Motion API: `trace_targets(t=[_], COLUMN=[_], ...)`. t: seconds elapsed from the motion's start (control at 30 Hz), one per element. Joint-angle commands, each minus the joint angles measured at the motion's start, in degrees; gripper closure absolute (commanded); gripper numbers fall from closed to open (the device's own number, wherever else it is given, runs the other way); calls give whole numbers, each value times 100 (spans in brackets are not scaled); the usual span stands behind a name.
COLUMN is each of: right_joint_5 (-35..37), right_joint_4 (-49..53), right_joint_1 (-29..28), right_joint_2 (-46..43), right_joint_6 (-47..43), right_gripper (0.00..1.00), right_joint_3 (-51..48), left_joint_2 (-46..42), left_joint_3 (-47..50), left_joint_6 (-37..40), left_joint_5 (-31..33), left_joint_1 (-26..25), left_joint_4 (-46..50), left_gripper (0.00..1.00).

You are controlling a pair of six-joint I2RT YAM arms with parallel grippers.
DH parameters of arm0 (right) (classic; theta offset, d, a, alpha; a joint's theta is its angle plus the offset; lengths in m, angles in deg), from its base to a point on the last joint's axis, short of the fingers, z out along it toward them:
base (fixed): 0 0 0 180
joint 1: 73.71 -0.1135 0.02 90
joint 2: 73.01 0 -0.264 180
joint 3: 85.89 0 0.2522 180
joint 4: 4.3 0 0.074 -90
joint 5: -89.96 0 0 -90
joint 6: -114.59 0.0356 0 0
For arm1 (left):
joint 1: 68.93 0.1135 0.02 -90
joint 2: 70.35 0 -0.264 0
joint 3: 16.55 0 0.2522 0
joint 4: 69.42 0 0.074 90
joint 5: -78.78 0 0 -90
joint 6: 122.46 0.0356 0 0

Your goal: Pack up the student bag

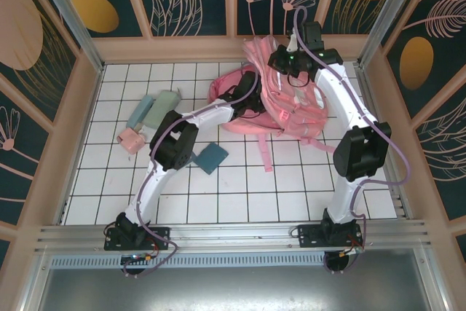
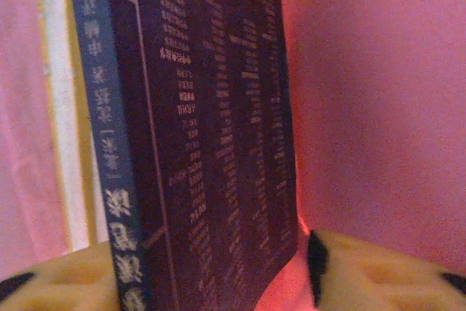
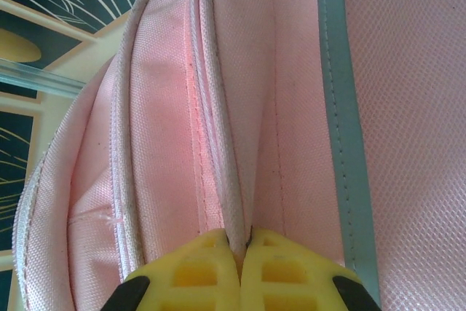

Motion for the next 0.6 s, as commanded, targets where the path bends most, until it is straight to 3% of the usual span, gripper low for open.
trace_targets(t=[0.0,0.27,0.57], right_joint_5=[-343,-373,-364], right_joint_4=[-755,-965,-1330], right_joint_1=[-9,40,15], right_joint_2=[-482,-577,-737], right_joint_6=[-14,-65,-212], right_gripper=[100,100,100], right_joint_3=[-130,-579,-1509], left_joint_2=[-723,-1738,-3266], left_joint_3=[228,993,2939], left_joint_6=[479,909,1108], left_joint_5=[338,902,1226], left_joint_1=[-113,0,564], left_joint_4=[487,943,852], left_gripper=[35,28,26])
